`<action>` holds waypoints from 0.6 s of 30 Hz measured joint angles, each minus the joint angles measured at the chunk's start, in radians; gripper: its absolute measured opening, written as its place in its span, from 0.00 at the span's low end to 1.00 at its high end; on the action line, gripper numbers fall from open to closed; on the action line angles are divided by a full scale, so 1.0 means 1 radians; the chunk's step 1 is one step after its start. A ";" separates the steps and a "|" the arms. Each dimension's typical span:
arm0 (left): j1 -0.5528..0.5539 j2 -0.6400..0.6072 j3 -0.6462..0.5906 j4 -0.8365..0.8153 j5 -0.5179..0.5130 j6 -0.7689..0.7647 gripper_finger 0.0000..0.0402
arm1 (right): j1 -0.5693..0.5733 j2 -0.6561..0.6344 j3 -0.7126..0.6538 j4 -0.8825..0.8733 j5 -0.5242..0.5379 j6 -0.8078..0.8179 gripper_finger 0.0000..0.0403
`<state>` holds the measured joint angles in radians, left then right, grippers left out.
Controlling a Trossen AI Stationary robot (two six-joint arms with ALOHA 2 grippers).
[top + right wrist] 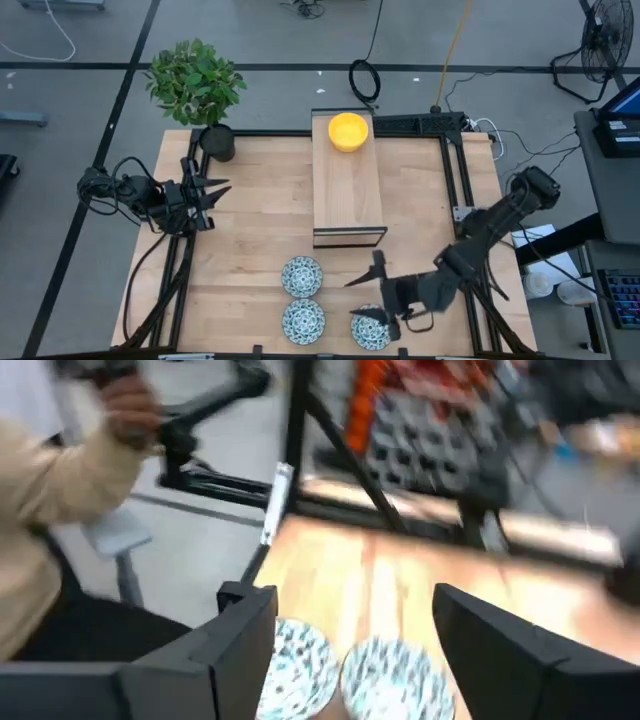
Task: Pick & Place Mini bowls
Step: Put the bottom right blue patterned bowl on the shelf
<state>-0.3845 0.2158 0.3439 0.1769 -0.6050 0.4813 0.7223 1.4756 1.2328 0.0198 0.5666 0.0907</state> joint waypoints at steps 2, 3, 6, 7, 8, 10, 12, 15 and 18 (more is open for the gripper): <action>0.000 0.000 0.000 -0.014 -0.007 -0.019 0.19 | 0.010 0.013 0.053 -0.131 0.035 0.181 0.65; 0.000 0.000 0.000 -0.028 -0.014 -0.027 0.19 | 0.013 0.016 0.072 -0.201 0.034 0.278 0.65; 0.000 0.000 0.000 -0.052 -0.039 -0.064 0.19 | 0.011 0.019 0.104 -0.393 -0.024 0.613 0.61; 0.000 0.001 0.000 -0.053 -0.050 -0.073 0.19 | 0.005 0.019 0.105 -0.446 -0.067 0.721 0.59; 0.000 0.003 0.000 -0.053 -0.052 -0.080 0.19 | -0.001 0.018 0.105 -0.499 -0.119 0.821 0.58; 0.000 0.009 0.000 -0.054 -0.055 -0.092 0.19 | -0.003 0.019 0.105 -0.619 -0.223 0.995 0.55; 0.000 0.018 0.000 -0.052 -0.057 -0.098 0.19 | -0.003 0.021 0.103 -0.720 -0.302 1.129 0.53; 0.000 0.035 0.000 -0.053 -0.059 -0.103 0.19 | -0.008 0.024 0.082 -0.795 -0.371 1.231 0.50; 0.000 0.059 0.000 -0.054 -0.059 -0.131 0.19 | -0.010 0.024 0.062 -0.816 -0.389 1.284 0.50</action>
<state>-0.3845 0.2753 0.3439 0.1234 -0.6640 0.3501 0.7128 1.4998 1.2951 -0.7964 0.1773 1.3749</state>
